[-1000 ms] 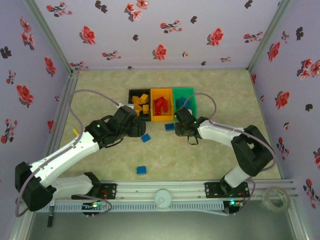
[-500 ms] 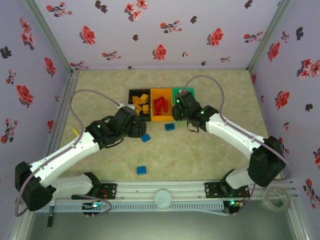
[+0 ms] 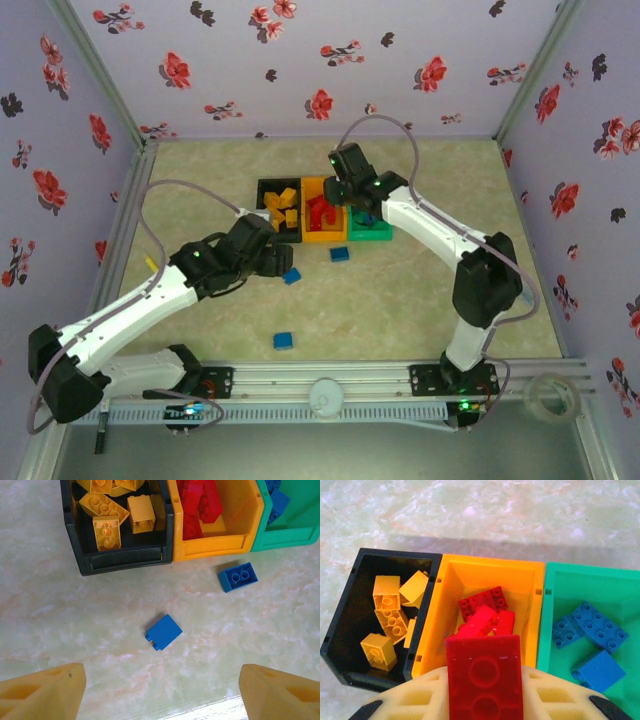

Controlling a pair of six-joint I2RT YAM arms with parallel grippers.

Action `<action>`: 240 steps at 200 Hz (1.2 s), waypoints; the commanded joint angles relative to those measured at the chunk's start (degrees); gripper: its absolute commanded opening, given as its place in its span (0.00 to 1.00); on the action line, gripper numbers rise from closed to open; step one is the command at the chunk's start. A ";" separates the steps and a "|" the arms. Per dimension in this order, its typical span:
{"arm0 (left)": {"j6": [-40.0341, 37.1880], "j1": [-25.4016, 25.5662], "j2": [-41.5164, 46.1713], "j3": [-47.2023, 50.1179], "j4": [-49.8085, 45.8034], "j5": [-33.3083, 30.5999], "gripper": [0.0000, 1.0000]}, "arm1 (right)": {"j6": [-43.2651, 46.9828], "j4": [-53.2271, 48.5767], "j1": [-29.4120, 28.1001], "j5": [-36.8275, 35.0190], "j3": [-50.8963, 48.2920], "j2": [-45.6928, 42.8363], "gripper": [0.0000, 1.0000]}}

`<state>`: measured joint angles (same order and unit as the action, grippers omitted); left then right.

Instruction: Sort the legos into containers by color

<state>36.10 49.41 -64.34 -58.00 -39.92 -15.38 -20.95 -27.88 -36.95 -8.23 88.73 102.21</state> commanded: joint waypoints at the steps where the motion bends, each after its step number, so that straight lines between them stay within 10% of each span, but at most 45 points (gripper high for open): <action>1: 0.78 0.56 1.41 -0.36 -1.64 -0.77 0.80 | 1.53 -2.22 1.16 1.70 4.14 2.82 0.28; 65: 0.83 0.69 1.80 0.07 -1.78 -0.97 0.81 | 1.75 -5.26 2.06 4.00 8.89 8.13 0.52; 240: 2.42 0.86 0.09 3.36 -1.30 -1.81 0.82 | 0.62 -0.69 -3.02 3.33 -8.49 -5.89 0.56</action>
<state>37.43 49.78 -63.94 -56.07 -40.99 -15.88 -19.92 -30.70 -37.23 -4.69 83.22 98.96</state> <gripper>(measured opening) 0.816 0.553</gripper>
